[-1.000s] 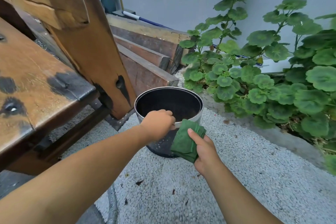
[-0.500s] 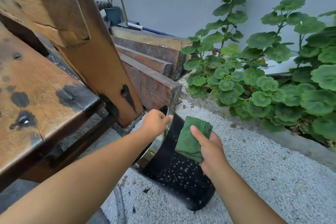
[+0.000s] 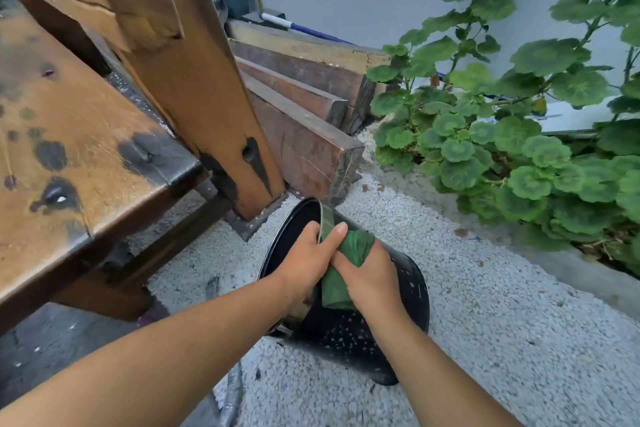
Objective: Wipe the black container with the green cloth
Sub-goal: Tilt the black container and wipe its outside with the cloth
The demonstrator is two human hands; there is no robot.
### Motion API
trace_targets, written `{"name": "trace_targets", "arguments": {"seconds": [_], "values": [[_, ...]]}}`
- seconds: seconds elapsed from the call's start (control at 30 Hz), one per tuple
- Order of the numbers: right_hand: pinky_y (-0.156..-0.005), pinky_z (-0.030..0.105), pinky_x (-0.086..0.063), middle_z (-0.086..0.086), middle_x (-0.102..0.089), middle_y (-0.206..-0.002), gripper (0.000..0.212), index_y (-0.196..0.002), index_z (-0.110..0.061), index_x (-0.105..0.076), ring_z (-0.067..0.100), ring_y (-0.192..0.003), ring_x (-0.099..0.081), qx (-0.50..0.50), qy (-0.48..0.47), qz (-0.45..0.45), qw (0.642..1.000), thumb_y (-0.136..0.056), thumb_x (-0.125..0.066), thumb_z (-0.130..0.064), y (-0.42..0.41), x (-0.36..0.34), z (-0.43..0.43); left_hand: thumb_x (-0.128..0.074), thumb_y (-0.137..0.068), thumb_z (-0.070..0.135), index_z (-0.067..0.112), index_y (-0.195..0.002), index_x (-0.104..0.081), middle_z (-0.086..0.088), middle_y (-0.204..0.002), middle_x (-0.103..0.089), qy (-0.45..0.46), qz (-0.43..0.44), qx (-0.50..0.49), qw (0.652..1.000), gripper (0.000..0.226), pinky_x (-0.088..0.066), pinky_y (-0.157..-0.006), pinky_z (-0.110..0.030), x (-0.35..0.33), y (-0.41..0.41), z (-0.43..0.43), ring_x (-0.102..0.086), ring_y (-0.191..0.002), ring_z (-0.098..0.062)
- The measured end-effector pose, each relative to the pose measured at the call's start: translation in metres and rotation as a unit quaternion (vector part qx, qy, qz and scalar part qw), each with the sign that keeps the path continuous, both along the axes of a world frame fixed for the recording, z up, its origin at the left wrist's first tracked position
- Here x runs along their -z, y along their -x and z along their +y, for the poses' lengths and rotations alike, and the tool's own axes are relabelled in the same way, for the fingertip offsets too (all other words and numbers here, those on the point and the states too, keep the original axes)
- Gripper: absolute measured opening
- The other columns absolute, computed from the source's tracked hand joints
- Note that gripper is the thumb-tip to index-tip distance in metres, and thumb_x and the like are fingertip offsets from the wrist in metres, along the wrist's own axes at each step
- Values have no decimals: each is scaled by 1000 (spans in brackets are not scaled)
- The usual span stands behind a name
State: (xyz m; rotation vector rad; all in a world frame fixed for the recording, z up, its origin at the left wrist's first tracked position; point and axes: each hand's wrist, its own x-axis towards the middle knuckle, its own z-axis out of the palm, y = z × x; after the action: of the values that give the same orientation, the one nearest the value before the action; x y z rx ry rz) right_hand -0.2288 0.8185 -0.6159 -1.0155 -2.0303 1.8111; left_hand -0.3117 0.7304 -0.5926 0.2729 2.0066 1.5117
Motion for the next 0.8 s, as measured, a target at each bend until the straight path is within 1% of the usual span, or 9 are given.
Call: {"name": "trace_targets", "arguments": {"seconds": [0.07,0.13,0.27,0.33,0.43,0.5,0.63,0.7,0.8], "values": [[-67,28,-54,-10,-73,-89,26,-98,-28,-66,5,-80,-69,-5,-18,-8,1000,-81,-80,-43,-1,0,-1,-65,-93,45,12,-89,-48,-3,-84,-53,-1,8,-6,1000,38,-51,-61,-20,1,-1,-2,-59,-70,-5],[-67,29,-54,-10,-73,-89,26,-98,-28,-65,6,-81,-69,-12,-39,-21,999,-82,-78,-45,-2,3,1,-69,-92,41,15,-85,-48,0,-81,-53,2,23,-7,1000,34,-48,-57,-16,2,-2,-3,-58,-63,2],[-75,38,-60,-8,-72,-91,35,-102,-24,-64,12,-83,-70,-18,-60,-64,996,-83,-75,-51,-6,15,12,-77,-86,33,7,-98,-53,-12,-96,-61,91,73,7,993,38,-54,-73,-35,1,2,-8,-61,-83,-16],[-77,40,-60,-6,-71,-94,38,-104,-21,-63,16,-85,-69,-16,-74,-88,993,-83,-76,-50,-8,23,17,-79,-83,29,13,-100,-55,-8,-99,-65,135,92,5,987,34,-56,-76,-37,2,7,-13,-65,-88,-20],[-78,40,-59,-4,-68,-96,41,-106,-19,-59,20,-88,-68,-10,-92,-125,988,-84,-75,-49,-10,34,23,-80,-84,25,20,-106,-59,-2,-102,-72,124,62,-17,990,30,-63,-74,-35,4,13,-24,-72,-87,-15],[-74,38,-57,-3,-66,-96,42,-107,-18,-57,21,-87,-67,-12,-109,-149,983,-85,-74,-49,-12,41,28,-78,-86,27,18,-115,-59,-2,-110,-72,121,47,-17,991,35,-63,-81,-39,6,19,-32,-72,-96,-18],[-55,30,-43,-8,-57,-84,41,-105,-17,-52,17,-74,-58,-16,-163,-188,968,-88,-72,-48,-19,53,38,-75,-88,34,8,-146,-41,-13,-144,-56,105,2,-21,994,71,-50,-104,-51,4,23,-43,-57,-128,-33],[-49,29,-37,-10,-52,-80,40,-101,-17,-49,13,-67,-53,-8,-183,-208,961,-89,-71,-48,-25,58,45,-74,-89,33,6,-144,-43,-17,-142,-56,107,4,-24,994,69,-50,-104,-52,5,24,-45,-58,-126,-33],[-49,29,-37,-9,-52,-79,38,-98,-17,-46,12,-65,-52,10,-189,-224,956,-91,-70,-46,-35,66,54,-76,-87,32,4,-136,-50,-21,-133,-60,108,5,-40,993,63,-50,-102,-54,7,26,-48,-63,-119,-32]]}}
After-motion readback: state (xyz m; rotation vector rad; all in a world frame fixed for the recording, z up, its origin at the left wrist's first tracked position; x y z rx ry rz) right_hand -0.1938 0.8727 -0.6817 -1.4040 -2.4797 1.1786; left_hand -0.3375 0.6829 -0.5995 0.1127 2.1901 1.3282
